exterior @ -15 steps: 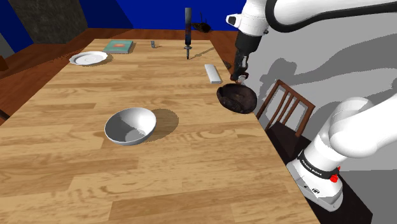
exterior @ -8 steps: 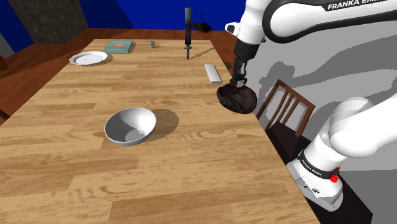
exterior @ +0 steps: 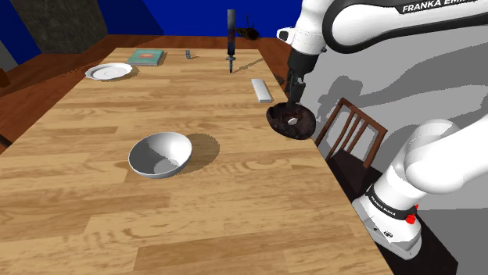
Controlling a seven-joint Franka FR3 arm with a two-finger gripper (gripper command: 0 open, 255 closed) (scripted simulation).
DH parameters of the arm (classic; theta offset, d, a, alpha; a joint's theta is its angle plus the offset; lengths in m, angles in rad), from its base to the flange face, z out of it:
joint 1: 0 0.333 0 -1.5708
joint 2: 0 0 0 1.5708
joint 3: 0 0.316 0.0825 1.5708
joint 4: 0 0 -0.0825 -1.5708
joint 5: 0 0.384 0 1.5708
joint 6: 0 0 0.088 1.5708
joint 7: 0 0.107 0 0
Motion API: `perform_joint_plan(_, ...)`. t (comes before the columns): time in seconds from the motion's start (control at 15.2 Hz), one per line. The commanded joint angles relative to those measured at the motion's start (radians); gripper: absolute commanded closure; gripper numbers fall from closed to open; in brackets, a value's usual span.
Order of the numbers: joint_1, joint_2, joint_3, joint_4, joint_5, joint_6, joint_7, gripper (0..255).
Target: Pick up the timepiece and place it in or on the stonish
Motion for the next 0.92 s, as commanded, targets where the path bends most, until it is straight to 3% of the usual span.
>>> perform_joint_plan(0.0,0.0,0.0,0.0,0.0,0.0,0.0,0.0,0)
perform_joint_plan(0.33,0.0,-0.024,-0.006,0.11,-0.002,-0.133,-0.001,0)
perform_joint_plan(0.86,0.0,-0.024,-0.007,0.109,-0.002,-0.133,-0.001,0)
